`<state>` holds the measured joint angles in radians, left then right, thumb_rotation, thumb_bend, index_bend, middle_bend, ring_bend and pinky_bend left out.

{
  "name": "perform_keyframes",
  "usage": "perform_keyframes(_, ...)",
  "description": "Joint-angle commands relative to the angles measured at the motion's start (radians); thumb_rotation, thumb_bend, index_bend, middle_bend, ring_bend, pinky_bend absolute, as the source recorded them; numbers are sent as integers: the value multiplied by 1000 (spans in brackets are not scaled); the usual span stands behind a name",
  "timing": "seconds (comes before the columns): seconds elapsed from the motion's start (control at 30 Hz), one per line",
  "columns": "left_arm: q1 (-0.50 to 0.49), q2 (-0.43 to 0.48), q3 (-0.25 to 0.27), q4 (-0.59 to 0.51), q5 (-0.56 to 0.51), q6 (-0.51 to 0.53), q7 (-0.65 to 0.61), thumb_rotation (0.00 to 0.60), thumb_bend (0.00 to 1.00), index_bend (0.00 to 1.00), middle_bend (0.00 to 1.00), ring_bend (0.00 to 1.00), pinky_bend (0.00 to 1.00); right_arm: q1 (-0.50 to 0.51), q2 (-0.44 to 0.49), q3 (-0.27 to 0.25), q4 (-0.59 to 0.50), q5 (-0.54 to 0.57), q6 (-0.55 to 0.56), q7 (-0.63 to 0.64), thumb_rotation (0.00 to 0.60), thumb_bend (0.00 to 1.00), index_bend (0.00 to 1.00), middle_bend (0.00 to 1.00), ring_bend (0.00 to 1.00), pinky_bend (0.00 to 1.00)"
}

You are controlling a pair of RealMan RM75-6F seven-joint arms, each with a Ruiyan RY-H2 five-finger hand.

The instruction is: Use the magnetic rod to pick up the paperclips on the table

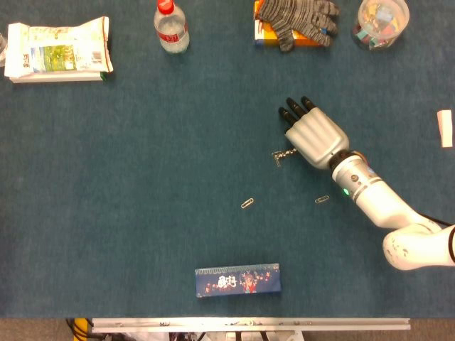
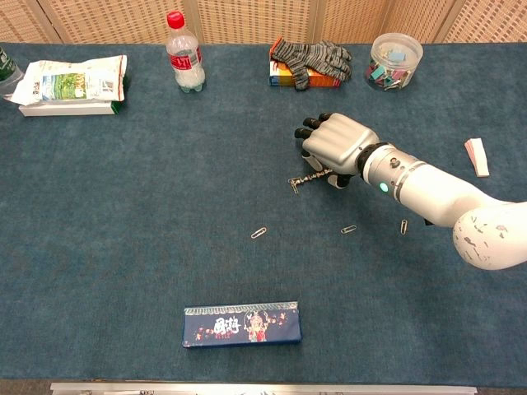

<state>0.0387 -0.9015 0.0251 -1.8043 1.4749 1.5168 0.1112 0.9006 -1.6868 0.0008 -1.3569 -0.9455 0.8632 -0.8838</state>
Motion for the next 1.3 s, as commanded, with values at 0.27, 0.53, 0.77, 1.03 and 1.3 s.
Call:
perform_keyframes(0.27,1,1,1,-1,3,1,-1,600,186,508,50,0,0,4,-4,-2,7,2,-2,-2,600,271,525,119,14,137)
perform_keyframes(0.53,2,0,1,-1,5,4,-1,600,185,509,50,0,0,6,-8,-6,14,9,-6,-8,600,281,548,119,14,137)
perform_keyframes(0.77,2,1,0,-1,4,4,-2,600,185,509,50,0,0,7,-7,-5,11,7,-3,-4,600,287,574,119,14,136)
perform_keyframes(1.03,2,-1,1,0,6,4,3,600,185,510,50,0,0,0,26,-5,-43,-13,31,-8,600,289,576,119,14,137)
perform_keyframes(1.3,1,-4,0,-1,4,3,9,600,185,512,50,0,0,-9,64,-10,-109,-26,62,-20,600,289,585,119,14,137)
